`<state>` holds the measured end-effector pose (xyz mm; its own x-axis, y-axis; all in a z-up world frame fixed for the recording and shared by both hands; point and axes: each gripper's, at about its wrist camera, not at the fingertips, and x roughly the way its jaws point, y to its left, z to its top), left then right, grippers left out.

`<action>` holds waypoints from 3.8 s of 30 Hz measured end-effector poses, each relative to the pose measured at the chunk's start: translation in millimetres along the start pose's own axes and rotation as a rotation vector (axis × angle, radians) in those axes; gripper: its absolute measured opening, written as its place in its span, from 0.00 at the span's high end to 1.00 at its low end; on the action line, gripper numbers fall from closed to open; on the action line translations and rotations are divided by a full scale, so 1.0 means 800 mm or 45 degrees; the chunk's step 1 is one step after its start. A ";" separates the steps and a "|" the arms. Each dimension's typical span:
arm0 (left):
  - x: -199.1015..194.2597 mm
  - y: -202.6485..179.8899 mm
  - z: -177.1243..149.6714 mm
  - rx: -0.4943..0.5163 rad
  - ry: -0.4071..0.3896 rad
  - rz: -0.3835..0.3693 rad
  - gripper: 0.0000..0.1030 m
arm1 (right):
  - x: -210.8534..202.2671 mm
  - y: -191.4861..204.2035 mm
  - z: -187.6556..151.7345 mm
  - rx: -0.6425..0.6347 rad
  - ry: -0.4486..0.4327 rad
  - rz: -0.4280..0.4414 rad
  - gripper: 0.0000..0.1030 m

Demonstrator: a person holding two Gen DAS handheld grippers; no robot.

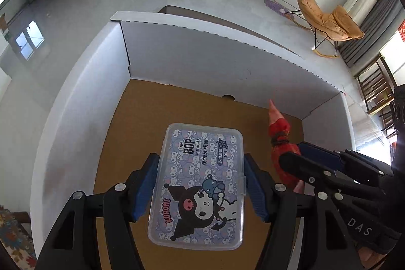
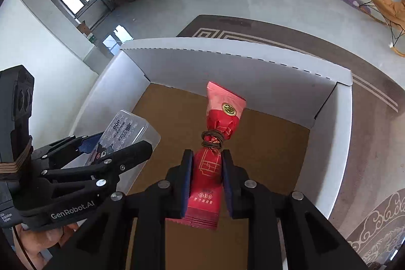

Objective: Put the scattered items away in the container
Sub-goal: 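Open both grippers to drop the box and snack bag into the container, then move both open grippers back over the table toward the remaining items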

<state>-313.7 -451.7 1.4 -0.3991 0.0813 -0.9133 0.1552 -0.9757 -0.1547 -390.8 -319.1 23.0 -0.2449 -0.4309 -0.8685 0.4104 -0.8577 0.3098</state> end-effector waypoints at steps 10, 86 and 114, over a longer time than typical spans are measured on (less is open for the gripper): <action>-0.016 0.035 -0.113 0.041 -0.023 0.002 0.00 | 0.016 0.051 -0.042 -0.306 0.075 -0.241 0.49; -0.011 -0.472 -0.425 0.438 -0.145 -0.037 0.00 | -0.360 -0.361 -0.627 0.426 -0.350 -0.395 0.35; -0.013 -0.464 -0.426 0.459 -0.241 -0.023 0.00 | -0.339 -0.355 -0.619 0.302 -0.420 -0.561 0.34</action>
<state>-59.5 -21.3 -60.0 -0.5632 0.0931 -0.8211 -0.1665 -0.9860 0.0024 -5.9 180.6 -21.0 -0.6230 -0.0522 -0.7805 0.0101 -0.9982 0.0587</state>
